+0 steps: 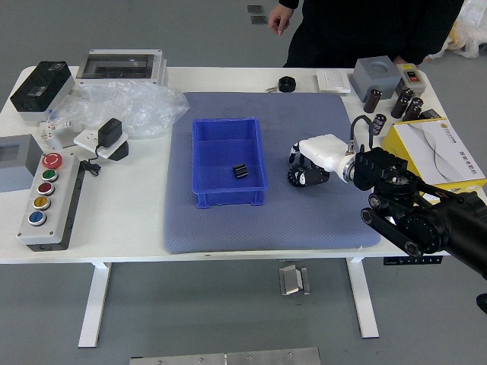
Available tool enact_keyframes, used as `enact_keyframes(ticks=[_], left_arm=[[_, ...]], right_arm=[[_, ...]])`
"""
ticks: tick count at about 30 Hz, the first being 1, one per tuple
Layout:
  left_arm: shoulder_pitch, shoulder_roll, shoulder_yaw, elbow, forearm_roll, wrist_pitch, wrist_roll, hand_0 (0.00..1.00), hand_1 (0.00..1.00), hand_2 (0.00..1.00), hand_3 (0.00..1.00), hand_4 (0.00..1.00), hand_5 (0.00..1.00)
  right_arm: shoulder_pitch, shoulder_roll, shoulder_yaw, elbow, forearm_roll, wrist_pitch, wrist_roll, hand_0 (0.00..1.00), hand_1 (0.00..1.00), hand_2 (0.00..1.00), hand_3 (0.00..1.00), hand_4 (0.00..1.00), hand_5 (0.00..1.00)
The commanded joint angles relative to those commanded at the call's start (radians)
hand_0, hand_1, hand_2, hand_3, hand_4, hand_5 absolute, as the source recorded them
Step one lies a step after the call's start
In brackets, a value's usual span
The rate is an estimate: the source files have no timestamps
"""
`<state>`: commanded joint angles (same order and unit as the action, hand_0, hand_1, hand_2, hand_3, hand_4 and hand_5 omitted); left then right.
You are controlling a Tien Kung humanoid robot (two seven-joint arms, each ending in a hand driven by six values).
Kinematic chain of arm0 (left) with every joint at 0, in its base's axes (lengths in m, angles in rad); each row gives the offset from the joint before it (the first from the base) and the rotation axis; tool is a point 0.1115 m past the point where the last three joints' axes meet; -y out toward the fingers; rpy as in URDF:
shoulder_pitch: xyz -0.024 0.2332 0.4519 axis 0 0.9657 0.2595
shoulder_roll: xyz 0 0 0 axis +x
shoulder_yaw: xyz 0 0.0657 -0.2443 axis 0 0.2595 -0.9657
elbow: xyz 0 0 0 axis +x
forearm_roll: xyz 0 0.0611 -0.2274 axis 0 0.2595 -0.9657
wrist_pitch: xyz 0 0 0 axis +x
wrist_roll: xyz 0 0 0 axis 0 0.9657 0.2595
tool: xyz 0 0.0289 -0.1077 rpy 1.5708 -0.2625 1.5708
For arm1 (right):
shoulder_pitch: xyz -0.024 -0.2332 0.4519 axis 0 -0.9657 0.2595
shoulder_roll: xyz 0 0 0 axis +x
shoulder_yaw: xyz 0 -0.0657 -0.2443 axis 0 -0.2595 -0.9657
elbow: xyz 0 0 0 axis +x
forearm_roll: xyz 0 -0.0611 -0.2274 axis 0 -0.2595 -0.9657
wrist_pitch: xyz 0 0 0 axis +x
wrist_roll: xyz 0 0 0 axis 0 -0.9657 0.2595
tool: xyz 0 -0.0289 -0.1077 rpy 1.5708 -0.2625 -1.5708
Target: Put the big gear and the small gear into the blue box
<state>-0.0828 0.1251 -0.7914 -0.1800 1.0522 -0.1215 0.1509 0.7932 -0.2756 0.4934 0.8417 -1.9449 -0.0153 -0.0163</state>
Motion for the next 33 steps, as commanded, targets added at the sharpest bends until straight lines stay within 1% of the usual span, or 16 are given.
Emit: enact_keyframes(ticks=[3,4,9,10,15,16,18,21,22,23,27,28,33], left_arm=[[0.000,0.000,0.000,0.000,0.000,0.000,0.000,0.862,0.832,0.814,0.836,0.702,0.296],[0.000,0.001,0.000,0.000,-0.001,0.000,0.000,0.862,0.832,0.814,0.836,0.702,0.295],[0.001,0.001,-0.003,0.000,0.000,0.000,0.000,0.862,0.832,0.814,0.836,0.702,0.295],[0.001,0.001,-0.004,0.000,0.001,0.000,0.000,0.862,0.832,0.814,0.836,0.703,0.294],[0.001,0.000,-0.006,0.000,0.003,0.000,0.000,0.862,0.832,0.814,0.836,0.703,0.294],[0.002,0.000,-0.007,0.000,0.003,0.000,0.000,0.862,0.832,0.814,0.836,0.703,0.293],[0.003,0.000,-0.008,0.000,0.003,0.000,0.000,0.862,0.832,0.814,0.836,0.703,0.293],[0.003,0.001,-0.009,0.000,0.003,0.000,0.000,0.862,0.832,0.814,0.836,0.703,0.293],[0.003,0.002,-0.009,0.000,0.002,0.000,0.000,0.862,0.832,0.814,0.836,0.702,0.292],[0.003,0.003,-0.009,0.000,0.002,0.000,0.000,0.862,0.832,0.814,0.836,0.702,0.292],[0.004,0.008,-0.011,0.000,0.000,0.001,0.000,0.862,0.832,0.814,0.836,0.702,0.292],[0.005,0.009,-0.011,0.000,0.000,0.001,0.000,0.862,0.831,0.814,0.836,0.703,0.294],[0.007,0.010,-0.011,0.000,0.000,0.001,-0.001,0.862,0.831,0.814,0.836,0.703,0.294]], right_arm=[[0.002,-0.002,0.004,-0.003,0.004,0.018,0.000,0.554,0.439,0.513,0.639,0.468,0.284],[0.003,-0.002,0.006,-0.004,0.005,0.025,0.000,0.521,0.451,0.561,0.656,0.586,0.321],[0.010,-0.005,0.012,-0.009,0.006,0.072,-0.003,0.521,0.451,0.561,0.656,0.586,0.321],[0.011,-0.005,0.014,-0.010,0.006,0.079,-0.004,0.499,0.477,0.597,0.665,0.755,0.406],[0.019,-0.006,0.024,-0.011,0.002,0.100,-0.006,0.499,0.477,0.597,0.665,0.755,0.406],[0.020,-0.006,0.028,-0.011,0.002,0.101,-0.008,0.520,0.496,0.630,0.707,0.811,0.453],[0.025,-0.008,0.037,-0.011,0.003,0.102,-0.011,0.520,0.496,0.630,0.707,0.811,0.453],[0.037,-0.018,0.056,-0.004,0.015,0.108,-0.017,0.520,0.496,0.630,0.707,0.811,0.453],[0.043,-0.024,0.062,0.001,0.022,0.113,-0.020,0.519,0.495,0.630,0.710,0.822,0.476],[0.047,-0.029,0.066,0.006,0.028,0.117,-0.023,0.519,0.495,0.630,0.710,0.822,0.476],[0.055,-0.058,0.085,0.050,0.058,0.149,-0.045,0.519,0.495,0.630,0.710,0.822,0.476],[0.054,-0.066,0.093,0.064,0.060,0.159,-0.052,0.551,0.522,0.650,0.744,0.829,0.495],[0.045,-0.098,0.120,0.142,0.050,0.210,-0.088,0.551,0.522,0.650,0.744,0.829,0.495]])
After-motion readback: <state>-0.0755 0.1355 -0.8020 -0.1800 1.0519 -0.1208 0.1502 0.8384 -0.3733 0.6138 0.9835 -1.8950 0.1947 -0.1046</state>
